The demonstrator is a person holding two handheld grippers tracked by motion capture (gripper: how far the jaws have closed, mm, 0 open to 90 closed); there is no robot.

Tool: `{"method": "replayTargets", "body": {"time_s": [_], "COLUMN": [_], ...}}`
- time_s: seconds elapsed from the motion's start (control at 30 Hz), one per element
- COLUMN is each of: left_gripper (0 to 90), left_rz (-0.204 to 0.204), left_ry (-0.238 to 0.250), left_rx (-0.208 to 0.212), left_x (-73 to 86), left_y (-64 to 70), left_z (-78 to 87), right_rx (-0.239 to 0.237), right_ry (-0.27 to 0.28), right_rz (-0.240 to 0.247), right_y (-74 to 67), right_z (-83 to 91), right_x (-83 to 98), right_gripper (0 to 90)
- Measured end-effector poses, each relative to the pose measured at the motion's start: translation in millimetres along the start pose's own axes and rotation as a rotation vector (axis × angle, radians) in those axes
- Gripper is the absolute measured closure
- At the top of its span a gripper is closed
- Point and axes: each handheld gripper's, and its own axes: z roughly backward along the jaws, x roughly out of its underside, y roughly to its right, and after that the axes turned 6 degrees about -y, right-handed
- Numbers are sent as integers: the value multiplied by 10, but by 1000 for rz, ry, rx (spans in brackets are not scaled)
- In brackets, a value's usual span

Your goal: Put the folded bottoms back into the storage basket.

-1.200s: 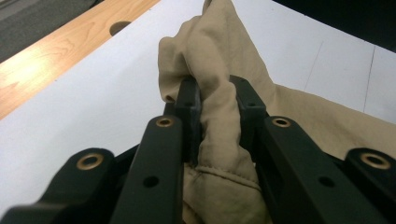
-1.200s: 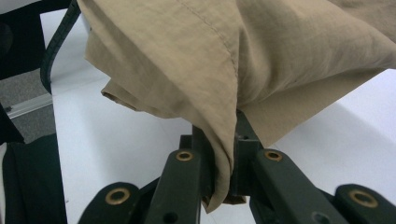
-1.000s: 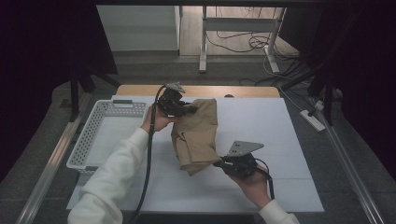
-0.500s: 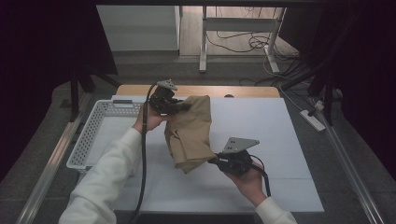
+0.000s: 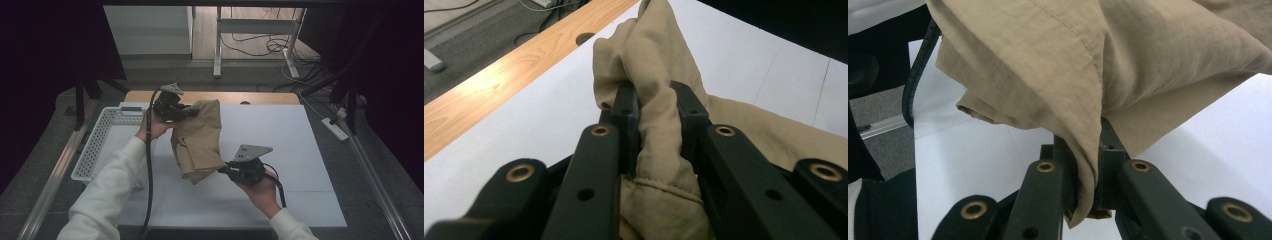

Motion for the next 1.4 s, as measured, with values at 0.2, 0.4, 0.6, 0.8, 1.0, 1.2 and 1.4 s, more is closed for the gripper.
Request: {"method": "replayTargets", "body": {"time_s": [0.2,0.4,0.6,0.8,1.0,1.2,1.4], "left_gripper": [763,763,763,763,763,763,764], "left_rz": [2,5,8,8,16,22,23], "left_ry": [4,9,12,18,24,31,31], "left_rx": [-6,-15,-21,-29,-32,-39,-47], "left_x": [17,30,47,62,95,131,162], "left_y": [-18,-32,-52,-74,-95,-121,-138], "left_z": [50,104,173,234,290,356,423], "right_rx": [-4,-8,-11,-16,-21,-29,-39], "right_ry": [5,9,20,20,29,33,33], "right_rz": [4,11,14,22,25,30,39], "right_y": [-6,-4,-14,-25,-45,-56,-77], "right_z": [-9,-26,-46,-84,-123,-166,-204], "right_x": [-34,-71,-102,-143,-192,-230,-275], "right_gripper": [840,840,840,840,840,840,840]}}
